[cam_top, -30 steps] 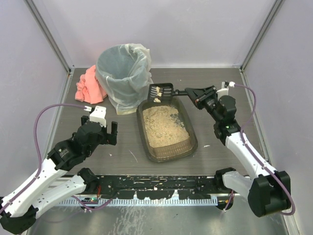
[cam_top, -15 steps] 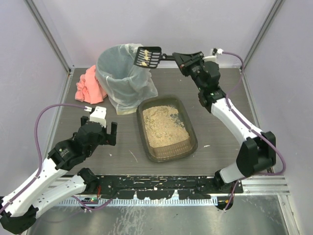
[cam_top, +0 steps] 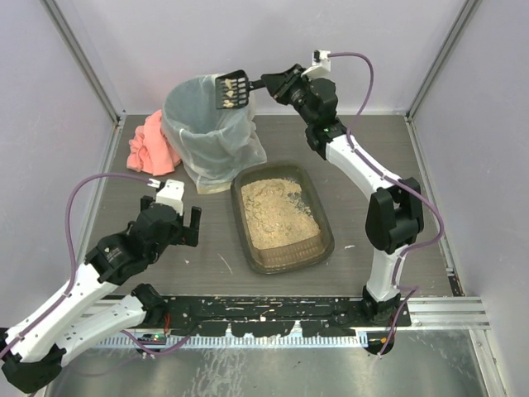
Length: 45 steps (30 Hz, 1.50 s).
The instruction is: Clean the litter box
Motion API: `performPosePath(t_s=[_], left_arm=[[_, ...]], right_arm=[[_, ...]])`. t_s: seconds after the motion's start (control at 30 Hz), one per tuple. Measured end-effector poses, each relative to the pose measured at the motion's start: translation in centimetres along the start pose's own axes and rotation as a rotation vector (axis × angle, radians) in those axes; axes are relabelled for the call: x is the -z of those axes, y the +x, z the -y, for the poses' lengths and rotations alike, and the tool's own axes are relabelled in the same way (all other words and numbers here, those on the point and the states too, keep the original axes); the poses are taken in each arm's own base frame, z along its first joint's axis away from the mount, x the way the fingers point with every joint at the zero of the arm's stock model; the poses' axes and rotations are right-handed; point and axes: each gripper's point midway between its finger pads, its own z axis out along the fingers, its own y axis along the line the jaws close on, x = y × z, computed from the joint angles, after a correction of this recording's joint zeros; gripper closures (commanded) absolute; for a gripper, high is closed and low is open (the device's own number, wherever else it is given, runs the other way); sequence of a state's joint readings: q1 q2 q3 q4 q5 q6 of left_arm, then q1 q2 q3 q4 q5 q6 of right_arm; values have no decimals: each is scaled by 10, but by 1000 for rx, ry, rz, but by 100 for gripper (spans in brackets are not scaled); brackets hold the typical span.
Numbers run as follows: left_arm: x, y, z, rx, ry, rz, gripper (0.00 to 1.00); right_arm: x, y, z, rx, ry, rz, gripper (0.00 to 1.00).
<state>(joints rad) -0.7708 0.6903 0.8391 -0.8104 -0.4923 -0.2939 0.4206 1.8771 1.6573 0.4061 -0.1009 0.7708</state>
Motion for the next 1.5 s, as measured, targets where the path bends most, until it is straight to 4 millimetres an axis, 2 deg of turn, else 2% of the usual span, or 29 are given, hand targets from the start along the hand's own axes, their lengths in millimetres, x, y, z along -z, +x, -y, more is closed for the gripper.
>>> performPosePath(t_s=[0.07, 0.17, 0.4, 0.57, 0.7, 0.87, 1.03, 1.17, 1.23, 1.37, 1.5], left_arm=[[-1, 1, 1, -3, 1, -6, 2], [-2, 2, 2, -7, 5, -14, 2], [-3, 4, 4, -11, 11, -23, 2], [-3, 4, 4, -10, 12, -24, 2], [-3, 4, 4, -10, 12, -24, 2], [-3, 4, 5, -10, 19, -26, 2], [-3, 5, 5, -12, 19, -29, 2], [-5, 6, 6, -17, 15, -39, 2], [-6, 7, 6, -20, 14, -44, 2], [-7, 7, 7, -21, 17, -48, 2], [-6, 8, 10, -21, 31, -52, 2]], right_arm=[[-3, 6, -3, 77, -31, -20, 99], [-8, 13, -17, 228, -90, -37, 99], [-10, 36, -73, 592, -237, -50, 99], [-6, 54, -104, 762, -313, -58, 99], [-5, 58, -117, 863, -332, -44, 99], [-5, 57, -120, 927, -306, -25, 99], [2, 37, -119, 892, -214, 0, 99], [23, 2, -136, 826, -175, 59, 99], [43, -21, -148, 785, -160, 105, 99], [106, -62, -161, 716, -132, 198, 99], [165, -87, -150, 655, -56, 255, 99]])
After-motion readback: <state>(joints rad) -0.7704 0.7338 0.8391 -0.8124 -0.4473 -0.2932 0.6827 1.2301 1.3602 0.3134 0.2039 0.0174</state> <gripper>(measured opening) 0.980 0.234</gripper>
